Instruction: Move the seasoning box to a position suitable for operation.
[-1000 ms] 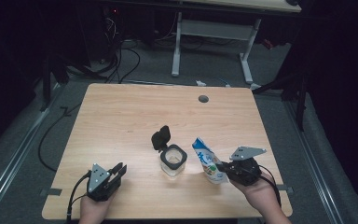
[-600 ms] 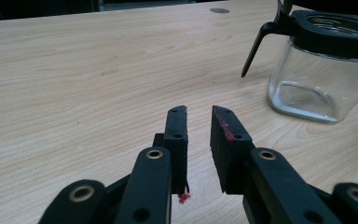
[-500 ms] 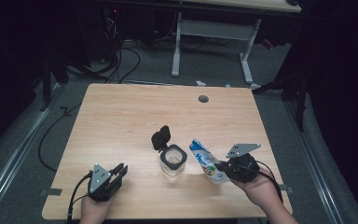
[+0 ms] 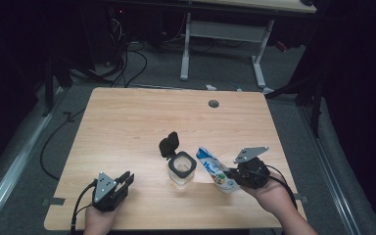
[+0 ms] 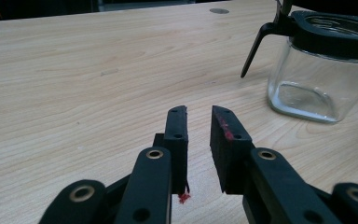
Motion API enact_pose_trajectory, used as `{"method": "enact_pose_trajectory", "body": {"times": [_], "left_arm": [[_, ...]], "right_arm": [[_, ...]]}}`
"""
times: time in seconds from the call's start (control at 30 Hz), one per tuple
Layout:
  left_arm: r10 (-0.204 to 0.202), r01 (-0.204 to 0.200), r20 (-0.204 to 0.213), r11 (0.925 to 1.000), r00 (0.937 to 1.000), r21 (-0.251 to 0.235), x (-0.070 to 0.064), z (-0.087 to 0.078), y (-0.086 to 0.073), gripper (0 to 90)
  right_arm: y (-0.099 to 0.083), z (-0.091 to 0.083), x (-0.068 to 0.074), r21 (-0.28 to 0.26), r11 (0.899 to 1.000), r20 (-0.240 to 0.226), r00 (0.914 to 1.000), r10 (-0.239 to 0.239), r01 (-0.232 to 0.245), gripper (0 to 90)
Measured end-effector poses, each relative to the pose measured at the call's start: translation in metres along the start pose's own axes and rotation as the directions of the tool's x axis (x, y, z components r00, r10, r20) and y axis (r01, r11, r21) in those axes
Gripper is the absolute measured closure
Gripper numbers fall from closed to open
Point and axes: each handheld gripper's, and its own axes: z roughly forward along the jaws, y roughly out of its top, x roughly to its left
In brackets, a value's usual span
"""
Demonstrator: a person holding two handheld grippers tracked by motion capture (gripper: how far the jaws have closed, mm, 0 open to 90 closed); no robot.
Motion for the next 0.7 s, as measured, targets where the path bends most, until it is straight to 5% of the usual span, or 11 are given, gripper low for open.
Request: {"method": "enact_pose_trajectory", "body": {"times": [0.7], "left_arm": [[0.001,-0.001,0.000,1.0000,1.0000,0.000,-0.0002,-0.0001,-0.0002,76.8]], "right_arm": [[0.0037,-0.0029,0.0010,0.032,0.999,-0.011,0.9999,-0.006,0.007,86.0]]}}
